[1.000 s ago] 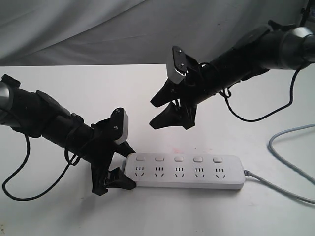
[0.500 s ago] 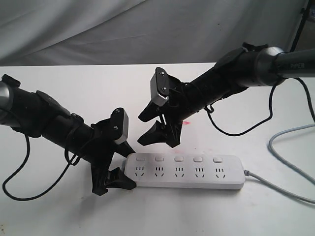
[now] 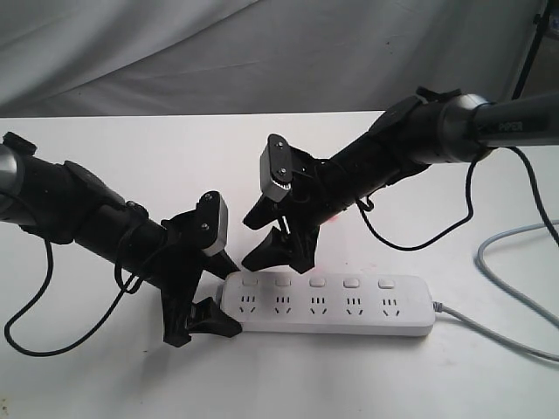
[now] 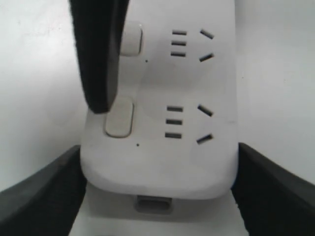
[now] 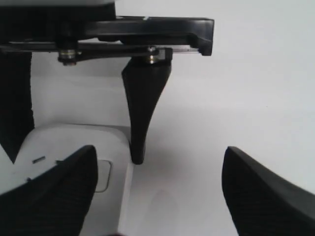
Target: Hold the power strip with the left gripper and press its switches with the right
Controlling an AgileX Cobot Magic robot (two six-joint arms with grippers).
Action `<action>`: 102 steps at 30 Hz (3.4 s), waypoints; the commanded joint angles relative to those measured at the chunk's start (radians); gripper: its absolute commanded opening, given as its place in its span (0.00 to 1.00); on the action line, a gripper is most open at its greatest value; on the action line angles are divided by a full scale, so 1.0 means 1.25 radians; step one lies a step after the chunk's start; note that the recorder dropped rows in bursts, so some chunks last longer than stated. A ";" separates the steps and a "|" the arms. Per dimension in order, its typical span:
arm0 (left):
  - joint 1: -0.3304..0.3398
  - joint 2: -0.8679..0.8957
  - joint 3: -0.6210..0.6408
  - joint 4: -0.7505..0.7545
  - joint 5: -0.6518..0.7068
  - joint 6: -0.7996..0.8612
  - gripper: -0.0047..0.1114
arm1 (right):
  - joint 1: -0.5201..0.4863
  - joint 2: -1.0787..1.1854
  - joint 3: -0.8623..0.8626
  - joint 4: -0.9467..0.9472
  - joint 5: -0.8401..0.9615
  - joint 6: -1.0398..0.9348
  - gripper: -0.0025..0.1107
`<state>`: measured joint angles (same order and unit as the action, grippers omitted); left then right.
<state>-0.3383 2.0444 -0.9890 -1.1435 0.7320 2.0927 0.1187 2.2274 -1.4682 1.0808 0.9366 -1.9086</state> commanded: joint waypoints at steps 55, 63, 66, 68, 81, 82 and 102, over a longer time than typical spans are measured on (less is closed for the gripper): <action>-0.003 0.001 -0.005 -0.005 -0.021 0.001 0.04 | 0.062 0.029 0.004 -0.269 -0.150 0.134 0.60; -0.003 0.001 -0.005 -0.005 -0.021 0.001 0.04 | 0.062 0.029 0.004 -0.319 -0.154 0.158 0.60; -0.003 0.001 -0.005 -0.005 -0.021 0.001 0.04 | 0.063 0.029 0.004 -0.291 -0.154 0.155 0.60; -0.003 0.001 -0.005 -0.005 -0.021 0.001 0.04 | 0.063 0.029 0.004 -0.263 -0.152 0.146 0.60; -0.003 0.001 -0.005 -0.005 -0.021 0.001 0.04 | 0.063 -0.027 0.004 -0.181 -0.114 0.146 0.60; -0.003 0.001 -0.005 -0.005 -0.021 0.001 0.04 | 0.063 -0.032 0.004 -0.176 -0.112 0.146 0.60; -0.003 0.001 -0.005 -0.005 -0.021 0.001 0.04 | 0.063 -0.090 0.004 -0.223 -0.109 0.209 0.60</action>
<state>-0.3389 2.0444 -0.9890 -1.1455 0.7320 2.0927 0.1997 2.1243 -1.4671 0.8339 0.7923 -1.6678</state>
